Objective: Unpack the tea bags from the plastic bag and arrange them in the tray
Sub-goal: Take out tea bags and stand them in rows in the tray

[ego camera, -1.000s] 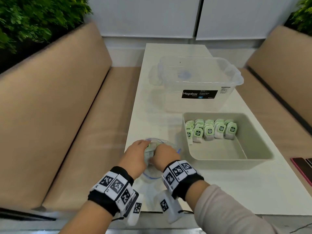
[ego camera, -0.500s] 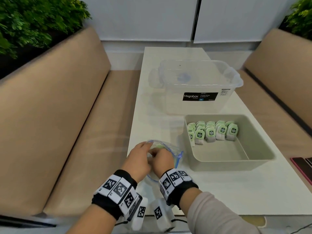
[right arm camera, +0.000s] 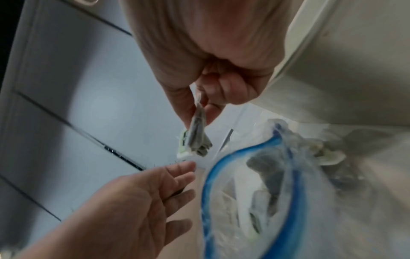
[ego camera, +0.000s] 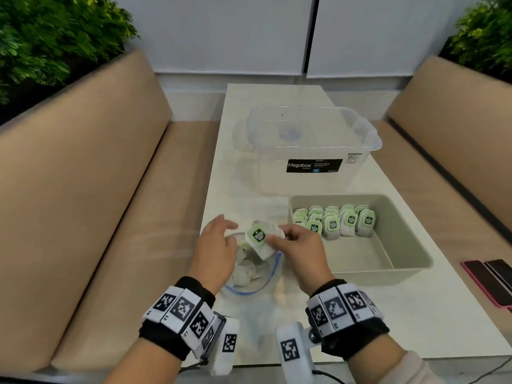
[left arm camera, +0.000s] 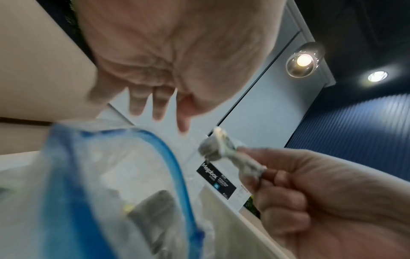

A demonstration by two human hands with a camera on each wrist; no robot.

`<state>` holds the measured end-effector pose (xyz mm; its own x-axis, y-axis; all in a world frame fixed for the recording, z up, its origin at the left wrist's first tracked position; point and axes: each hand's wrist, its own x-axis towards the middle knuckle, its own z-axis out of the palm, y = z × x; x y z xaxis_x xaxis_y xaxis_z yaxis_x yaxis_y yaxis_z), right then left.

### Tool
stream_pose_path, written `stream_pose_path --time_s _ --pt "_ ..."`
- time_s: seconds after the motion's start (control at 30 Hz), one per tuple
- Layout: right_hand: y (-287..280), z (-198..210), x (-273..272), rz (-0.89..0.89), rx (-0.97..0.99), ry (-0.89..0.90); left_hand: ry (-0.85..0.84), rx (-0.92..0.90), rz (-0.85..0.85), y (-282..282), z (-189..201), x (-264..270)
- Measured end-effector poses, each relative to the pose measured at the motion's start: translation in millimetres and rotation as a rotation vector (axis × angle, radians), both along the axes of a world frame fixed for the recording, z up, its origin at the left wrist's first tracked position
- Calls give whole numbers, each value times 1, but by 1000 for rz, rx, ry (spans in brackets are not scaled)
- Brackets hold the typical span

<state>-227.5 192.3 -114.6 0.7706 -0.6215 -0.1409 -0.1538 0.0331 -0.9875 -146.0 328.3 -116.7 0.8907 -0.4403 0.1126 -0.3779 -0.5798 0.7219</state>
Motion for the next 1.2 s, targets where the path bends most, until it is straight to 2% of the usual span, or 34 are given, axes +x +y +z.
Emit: stream_pose_path --time_s 0.07,0.1,0.17,0.23,0.33,0.53,0.73,0.93,1.2 --pt "-4 12 0 -25 158 -107 28 -200 43 -10 16 -8" --pt "-5 18 1 -32 208 -142 113 -307 21 -15 22 -12" --pt "-8 27 1 -29 260 -189 388 -482 -65 -27 30 -18" --pt "-10 32 -1 -4 255 -218 600 -577 -105 -39 33 -21" --pt "-16 33 -7 38 146 -238 717 -740 -75 -53 36 -22" --pt "-41 33 -21 56 125 -208 709 -793 -69 -71 33 -20" --pt "-74 36 -33 65 -6 -187 729 -837 -30 -96 29 -23" --pt "-126 46 -48 135 -131 -40 695 -790 22 -118 23 -23" --pt "-210 57 -36 337 -683 387 564 -641 13 -145 11 -32"
